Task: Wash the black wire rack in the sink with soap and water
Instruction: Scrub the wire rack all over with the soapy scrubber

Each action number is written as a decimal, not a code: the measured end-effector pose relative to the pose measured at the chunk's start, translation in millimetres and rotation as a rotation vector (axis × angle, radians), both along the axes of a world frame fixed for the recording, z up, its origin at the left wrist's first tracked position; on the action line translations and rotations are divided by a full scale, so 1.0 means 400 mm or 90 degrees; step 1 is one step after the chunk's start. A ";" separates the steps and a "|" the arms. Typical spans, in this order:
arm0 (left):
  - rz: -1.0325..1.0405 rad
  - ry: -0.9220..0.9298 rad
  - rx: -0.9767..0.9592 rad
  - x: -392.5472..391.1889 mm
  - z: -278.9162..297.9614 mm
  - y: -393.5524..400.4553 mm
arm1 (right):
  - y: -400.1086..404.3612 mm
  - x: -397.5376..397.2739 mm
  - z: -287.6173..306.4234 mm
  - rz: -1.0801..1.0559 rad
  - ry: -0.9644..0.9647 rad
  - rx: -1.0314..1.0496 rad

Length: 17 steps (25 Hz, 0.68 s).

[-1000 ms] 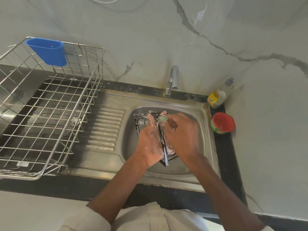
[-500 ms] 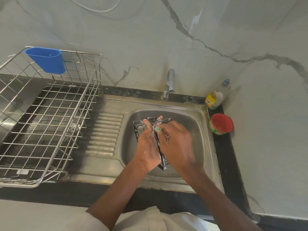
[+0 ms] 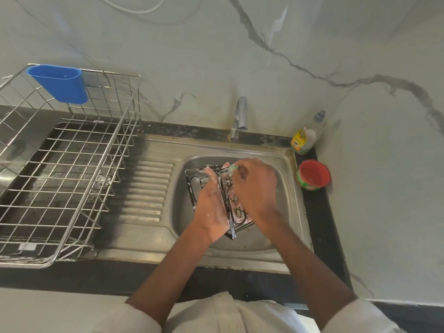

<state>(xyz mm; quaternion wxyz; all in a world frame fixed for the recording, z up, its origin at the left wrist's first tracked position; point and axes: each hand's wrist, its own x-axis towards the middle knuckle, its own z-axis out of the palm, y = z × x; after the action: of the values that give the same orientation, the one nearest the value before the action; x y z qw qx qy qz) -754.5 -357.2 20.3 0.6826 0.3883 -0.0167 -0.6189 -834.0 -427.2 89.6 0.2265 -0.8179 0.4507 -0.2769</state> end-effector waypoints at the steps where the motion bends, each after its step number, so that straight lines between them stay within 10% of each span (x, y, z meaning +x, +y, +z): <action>1: 0.001 -0.012 0.006 -0.003 0.002 0.001 | -0.007 0.013 0.007 0.012 0.012 0.006; 17: 0.051 0.026 -0.017 0.002 0.021 -0.017 | -0.020 -0.040 -0.042 0.045 -0.061 -0.012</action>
<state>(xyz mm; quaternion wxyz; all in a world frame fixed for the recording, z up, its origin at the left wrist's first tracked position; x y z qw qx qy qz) -753.6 -363.9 28.8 0.7121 0.3668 0.0046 -0.5986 -850.1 -435.3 72.7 0.2496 -0.8211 0.4078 -0.3119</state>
